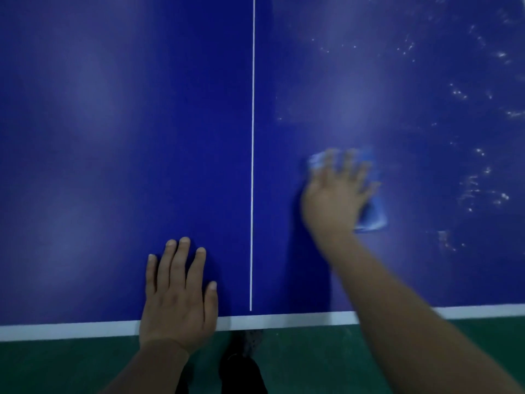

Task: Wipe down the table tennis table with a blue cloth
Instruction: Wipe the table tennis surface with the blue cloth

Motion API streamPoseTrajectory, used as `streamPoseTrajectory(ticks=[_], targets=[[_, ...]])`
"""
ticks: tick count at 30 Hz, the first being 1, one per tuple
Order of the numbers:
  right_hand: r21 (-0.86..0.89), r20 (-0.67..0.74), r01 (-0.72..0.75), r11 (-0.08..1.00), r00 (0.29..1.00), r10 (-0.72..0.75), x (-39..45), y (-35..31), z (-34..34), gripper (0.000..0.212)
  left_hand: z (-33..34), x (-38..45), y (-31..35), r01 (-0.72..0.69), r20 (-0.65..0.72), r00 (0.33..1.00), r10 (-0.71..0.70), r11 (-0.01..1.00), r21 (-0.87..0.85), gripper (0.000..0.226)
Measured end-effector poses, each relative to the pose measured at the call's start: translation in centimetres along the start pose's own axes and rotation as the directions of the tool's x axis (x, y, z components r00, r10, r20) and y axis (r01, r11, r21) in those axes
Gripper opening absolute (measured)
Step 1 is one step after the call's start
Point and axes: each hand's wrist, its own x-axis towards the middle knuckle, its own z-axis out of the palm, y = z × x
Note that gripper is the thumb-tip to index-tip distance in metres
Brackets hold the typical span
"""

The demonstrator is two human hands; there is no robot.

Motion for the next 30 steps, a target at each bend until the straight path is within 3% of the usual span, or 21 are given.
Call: streamPoseTrajectory(ticks=[1,2,3,4,5,7,8,10,12,14,16,17,18,19,20,22,24,26,27,28,30], targets=[[-0.007,0.032,0.258,0.966,0.966,-0.258,-2.9,-2.2,0.7,0.053,0.0,0.0,0.0,0.001,-0.012,1.000,-0.001,1.000,0.000,0.060],[0.007,0.074,0.458,0.889,0.886,-0.457,-4.6,-3.1,1.0,0.052,0.1,-0.1,0.1,0.001,-0.022,1.000,-0.001,1.000,-0.002,0.060],[0.028,0.100,0.563,0.826,0.820,-0.563,-4.5,-2.8,1.0,0.052,0.2,-0.1,0.1,0.000,-0.024,1.000,0.000,1.000,-0.006,0.060],[0.043,0.099,0.572,0.819,0.813,-0.573,-2.7,-1.4,0.6,0.051,0.2,-0.1,0.1,0.003,-0.019,1.000,-0.003,1.000,-0.008,0.061],[0.007,0.086,0.489,0.872,0.869,-0.488,-0.2,0.6,0.1,0.051,0.1,0.0,0.1,0.006,-0.015,1.000,-0.006,1.000,-0.007,0.061],[-0.073,0.051,0.148,0.986,0.988,-0.145,5.1,6.4,-1.0,0.052,0.1,0.0,0.0,0.007,-0.012,1.000,-0.007,1.000,0.000,0.061],[-0.063,0.064,-0.056,0.996,0.996,0.060,7.3,9.8,-1.9,0.053,0.2,0.0,0.0,0.003,-0.013,1.000,-0.003,1.000,0.003,0.061],[0.028,0.109,-0.365,0.931,0.927,0.360,9.0,14.2,-3.8,0.056,0.2,0.1,0.0,-0.005,-0.019,1.000,0.005,1.000,0.001,0.061],[0.067,0.094,-0.441,0.895,0.896,0.434,7.0,14.0,-3.7,0.056,0.2,0.1,-0.1,-0.002,-0.019,1.000,0.002,1.000,-0.004,0.061],[0.028,0.030,-0.313,0.949,0.950,0.312,2.5,10.6,-2.5,0.053,0.1,0.1,0.0,0.004,-0.016,1.000,-0.004,1.000,-0.009,0.062],[-0.019,0.033,0.047,0.999,0.998,-0.046,-3.5,6.1,-1.1,0.053,0.1,0.1,0.1,0.006,-0.009,1.000,-0.006,1.000,-0.013,0.061],[-0.027,0.069,0.288,0.957,0.956,-0.286,-6.7,4.4,-0.4,0.053,0.1,0.1,0.1,0.009,-0.011,1.000,-0.009,1.000,-0.011,0.061],[-0.018,0.119,0.492,0.871,0.866,-0.486,-9.1,3.5,0.0,0.052,0.1,0.2,0.1,0.011,-0.014,1.000,-0.011,1.000,-0.008,0.061],[-0.009,0.160,0.619,0.786,0.776,-0.610,-9.8,3.5,0.2,0.051,0.1,0.2,0.1,0.011,-0.018,1.000,-0.011,1.000,-0.006,0.061],[0.013,0.171,0.667,0.745,0.732,-0.659,-8.5,4.1,0.1,0.051,0.2,0.2,0.1,0.011,-0.023,1.000,-0.011,1.000,-0.008,0.061],[-0.018,0.112,0.537,0.843,0.839,-0.532,-3.3,5.8,-0.5,0.051,0.2,0.1,0.1,0.012,-0.032,0.999,-0.012,1.000,-0.015,0.061],[-0.049,0.072,0.207,0.977,0.977,-0.203,2.8,8.3,-1.4,0.051,0.2,0.1,0.1,0.005,-0.035,0.999,-0.005,1.000,-0.020,0.061],[0.010,0.112,-0.111,0.994,0.988,0.109,7.5,10.3,-2.6,0.055,0.1,0.0,0.1,0.001,-0.039,0.999,-0.001,1.000,-0.014,0.060],[0.041,0.131,-0.192,0.980,0.974,0.185,8.3,10.1,-3.0,0.056,0.1,0.0,0.1,0.003,-0.035,0.999,-0.004,1.000,-0.009,0.060],[0.049,0.129,-0.198,0.979,0.973,0.191,8.2,9.2,-2.9,0.056,0.0,0.0,0.2,0.007,-0.027,1.000,-0.008,1.000,-0.006,0.060],[0.006,0.109,-0.007,1.000,0.994,0.006,5.1,6.5,-2.2,0.054,-0.1,0.0,0.2,0.018,-0.019,1.000,-0.018,1.000,-0.007,0.061]])
